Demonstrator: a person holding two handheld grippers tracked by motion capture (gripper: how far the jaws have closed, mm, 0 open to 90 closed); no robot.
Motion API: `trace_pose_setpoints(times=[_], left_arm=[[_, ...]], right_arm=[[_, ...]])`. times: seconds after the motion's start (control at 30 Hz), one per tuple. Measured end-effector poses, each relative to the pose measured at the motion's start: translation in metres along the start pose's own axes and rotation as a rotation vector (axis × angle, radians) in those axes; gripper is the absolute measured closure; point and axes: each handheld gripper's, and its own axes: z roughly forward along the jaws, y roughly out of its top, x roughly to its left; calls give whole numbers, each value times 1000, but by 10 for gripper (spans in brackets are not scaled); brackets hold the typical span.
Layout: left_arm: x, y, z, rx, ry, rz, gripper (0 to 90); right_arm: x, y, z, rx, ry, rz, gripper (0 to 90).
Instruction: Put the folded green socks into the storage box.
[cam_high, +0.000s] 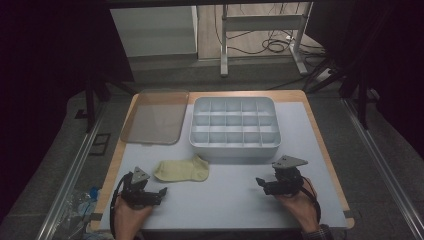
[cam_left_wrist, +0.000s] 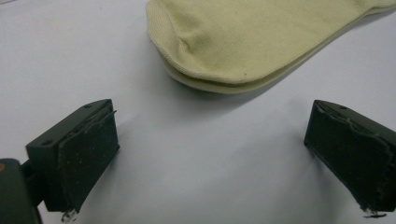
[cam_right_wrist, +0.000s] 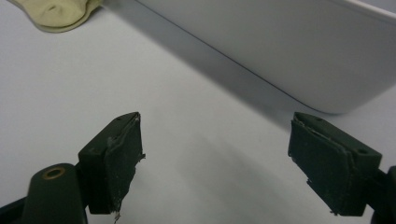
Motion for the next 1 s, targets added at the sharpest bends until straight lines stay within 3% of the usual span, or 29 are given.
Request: trace_pose_setpoints(times=[0.53, 0.8, 1.0], left_arm=[[1, 0, 0, 2, -7, -4, 32], [2, 0, 0, 4, -14, -13, 38], [3, 0, -2, -6, -2, -32, 83]], right_arm=[[15, 19, 13, -37, 47, -23, 259], [21, 27, 24, -40, 71, -26, 339], [27, 33, 31, -36, 90, -43, 366]])
